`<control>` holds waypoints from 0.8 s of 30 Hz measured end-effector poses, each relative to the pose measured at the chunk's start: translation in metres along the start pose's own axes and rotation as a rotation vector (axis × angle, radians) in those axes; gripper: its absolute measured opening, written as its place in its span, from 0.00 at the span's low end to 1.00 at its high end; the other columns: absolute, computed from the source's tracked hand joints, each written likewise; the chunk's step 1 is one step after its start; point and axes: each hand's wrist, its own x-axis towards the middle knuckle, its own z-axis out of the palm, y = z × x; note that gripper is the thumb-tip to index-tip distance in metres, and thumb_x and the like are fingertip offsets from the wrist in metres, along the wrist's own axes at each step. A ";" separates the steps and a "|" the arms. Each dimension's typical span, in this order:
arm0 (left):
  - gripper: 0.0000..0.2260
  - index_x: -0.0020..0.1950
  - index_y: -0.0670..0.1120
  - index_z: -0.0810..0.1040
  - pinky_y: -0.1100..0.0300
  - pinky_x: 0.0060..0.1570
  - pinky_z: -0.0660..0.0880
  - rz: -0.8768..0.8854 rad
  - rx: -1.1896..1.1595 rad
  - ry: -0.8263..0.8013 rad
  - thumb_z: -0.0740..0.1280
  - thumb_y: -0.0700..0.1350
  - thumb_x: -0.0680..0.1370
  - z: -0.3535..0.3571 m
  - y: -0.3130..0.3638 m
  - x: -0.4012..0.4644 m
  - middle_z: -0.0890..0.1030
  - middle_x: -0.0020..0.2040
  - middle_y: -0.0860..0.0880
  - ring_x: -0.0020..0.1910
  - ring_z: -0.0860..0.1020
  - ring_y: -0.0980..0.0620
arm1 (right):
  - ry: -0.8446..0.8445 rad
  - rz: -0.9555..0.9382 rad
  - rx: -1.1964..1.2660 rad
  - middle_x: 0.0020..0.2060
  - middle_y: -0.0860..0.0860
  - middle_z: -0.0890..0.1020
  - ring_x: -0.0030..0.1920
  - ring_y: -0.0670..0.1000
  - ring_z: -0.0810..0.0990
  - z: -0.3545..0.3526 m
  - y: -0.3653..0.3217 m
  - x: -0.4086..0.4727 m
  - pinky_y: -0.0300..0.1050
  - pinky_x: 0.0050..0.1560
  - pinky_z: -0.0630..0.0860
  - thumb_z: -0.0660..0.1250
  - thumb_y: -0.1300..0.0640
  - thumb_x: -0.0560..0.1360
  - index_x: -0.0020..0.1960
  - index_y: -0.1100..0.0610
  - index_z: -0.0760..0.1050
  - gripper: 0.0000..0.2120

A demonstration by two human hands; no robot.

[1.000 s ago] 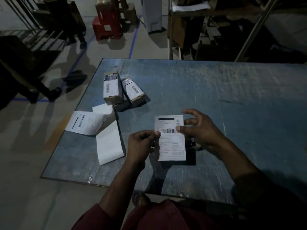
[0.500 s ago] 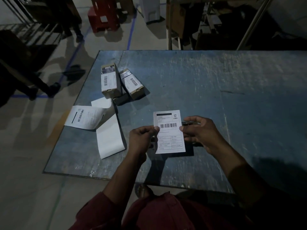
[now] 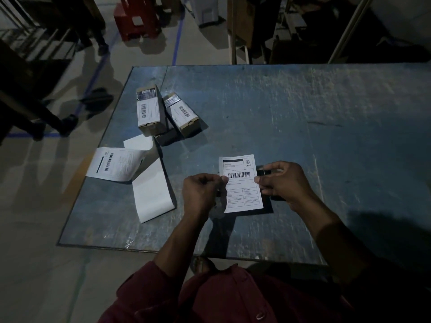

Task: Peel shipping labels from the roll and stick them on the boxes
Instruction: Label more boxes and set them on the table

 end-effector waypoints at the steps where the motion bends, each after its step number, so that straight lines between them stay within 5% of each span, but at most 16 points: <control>1: 0.08 0.37 0.45 0.86 0.61 0.28 0.75 -0.007 0.003 -0.002 0.78 0.41 0.77 0.001 0.001 0.001 0.88 0.37 0.48 0.34 0.86 0.48 | 0.006 0.006 0.002 0.45 0.59 0.87 0.40 0.57 0.89 0.000 -0.001 0.001 0.56 0.46 0.86 0.82 0.65 0.68 0.53 0.59 0.79 0.18; 8: 0.05 0.42 0.44 0.87 0.56 0.29 0.77 0.016 0.012 0.005 0.77 0.42 0.78 0.004 -0.001 0.005 0.87 0.37 0.48 0.34 0.86 0.43 | 0.032 0.028 -0.024 0.44 0.58 0.87 0.40 0.56 0.88 0.005 -0.005 -0.002 0.41 0.32 0.82 0.82 0.67 0.69 0.53 0.62 0.78 0.17; 14: 0.08 0.40 0.41 0.85 0.56 0.28 0.77 -0.007 0.038 0.003 0.77 0.41 0.77 0.002 -0.007 0.009 0.87 0.36 0.46 0.35 0.86 0.41 | 0.041 0.036 -0.044 0.46 0.58 0.87 0.41 0.57 0.88 0.005 -0.005 0.003 0.47 0.37 0.84 0.83 0.68 0.67 0.50 0.60 0.79 0.17; 20: 0.12 0.36 0.46 0.85 0.46 0.45 0.85 0.049 0.195 0.012 0.76 0.49 0.78 0.001 -0.013 0.016 0.86 0.34 0.52 0.35 0.86 0.50 | 0.058 0.028 -0.070 0.45 0.57 0.87 0.38 0.54 0.88 0.009 -0.010 -0.003 0.40 0.31 0.80 0.82 0.67 0.68 0.50 0.59 0.78 0.17; 24: 0.14 0.33 0.46 0.86 0.44 0.46 0.85 0.057 0.220 0.018 0.75 0.49 0.77 0.001 -0.010 0.017 0.86 0.33 0.53 0.34 0.86 0.51 | 0.071 0.028 -0.085 0.49 0.58 0.86 0.40 0.56 0.88 0.012 -0.014 -0.005 0.40 0.31 0.81 0.82 0.67 0.67 0.53 0.57 0.77 0.20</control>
